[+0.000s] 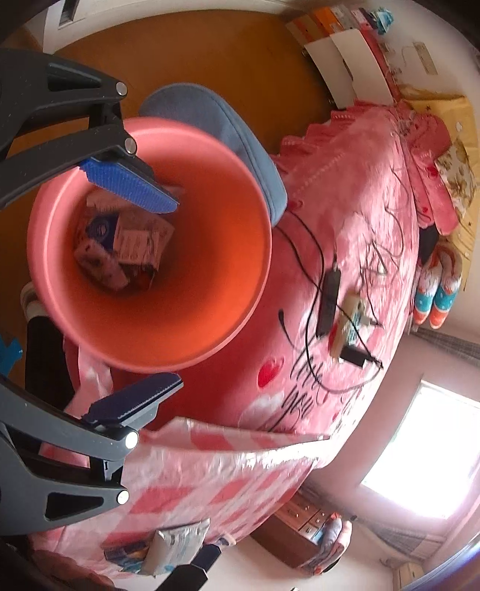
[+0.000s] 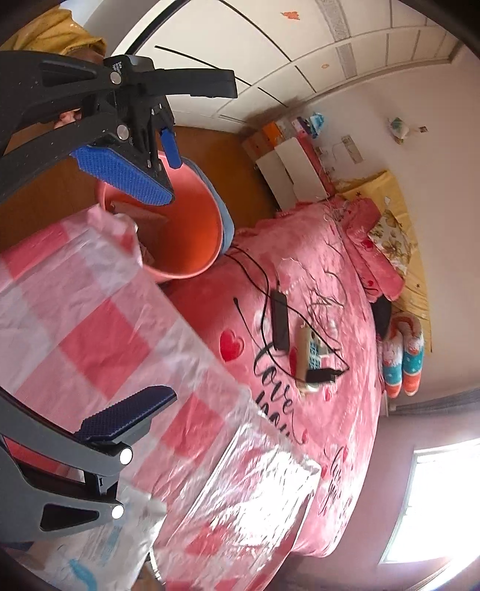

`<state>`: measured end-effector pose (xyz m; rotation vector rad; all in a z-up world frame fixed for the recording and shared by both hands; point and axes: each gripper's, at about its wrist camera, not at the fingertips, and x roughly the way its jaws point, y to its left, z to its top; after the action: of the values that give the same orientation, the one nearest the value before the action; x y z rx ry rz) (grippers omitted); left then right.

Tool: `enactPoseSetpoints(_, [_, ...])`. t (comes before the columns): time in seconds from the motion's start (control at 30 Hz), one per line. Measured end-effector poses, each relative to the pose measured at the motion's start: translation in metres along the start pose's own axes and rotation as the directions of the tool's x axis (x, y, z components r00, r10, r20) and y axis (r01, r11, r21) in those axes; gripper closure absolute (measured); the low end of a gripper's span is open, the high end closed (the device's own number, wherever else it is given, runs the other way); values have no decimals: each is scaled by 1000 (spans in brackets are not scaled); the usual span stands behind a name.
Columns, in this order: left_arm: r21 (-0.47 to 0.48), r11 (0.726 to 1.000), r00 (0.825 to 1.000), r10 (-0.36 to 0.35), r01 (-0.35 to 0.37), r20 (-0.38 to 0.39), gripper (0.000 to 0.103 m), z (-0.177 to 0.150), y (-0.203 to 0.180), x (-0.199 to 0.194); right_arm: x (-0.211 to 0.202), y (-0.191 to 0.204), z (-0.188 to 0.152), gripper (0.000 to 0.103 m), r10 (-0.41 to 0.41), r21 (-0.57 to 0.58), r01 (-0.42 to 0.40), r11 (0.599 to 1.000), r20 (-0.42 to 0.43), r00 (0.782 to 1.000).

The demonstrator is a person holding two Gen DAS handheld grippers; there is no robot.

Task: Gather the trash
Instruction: 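Move both open tools back to the table over the snack bags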

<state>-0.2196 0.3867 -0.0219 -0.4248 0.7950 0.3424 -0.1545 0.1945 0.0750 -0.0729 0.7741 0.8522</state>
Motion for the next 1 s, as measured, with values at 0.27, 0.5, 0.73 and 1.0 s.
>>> enactPoseSetpoints(0.27, [63,997,999,-39,40,-19,14,-6,-38,-9,-26,-28,-16,6,-2,54,0,999,31,1000])
enactPoseSetpoints(0.5, [116,991,997,-69,74,-42,14,-14,-73,-16,-51,-48,-23,6,-20,86,14,996,71,997])
enactPoseSetpoints(0.73, [179,979,994,-88,97,-61,14,-22,-108,-20,-77,-76,-26,6,-46,144,30,989,110,993])
enactPoseSetpoints(1.0, [227,964,987,-121,142,-103,14,-34,-148,-19,-98,-103,-33,6,-74,189,46,981,144,987])
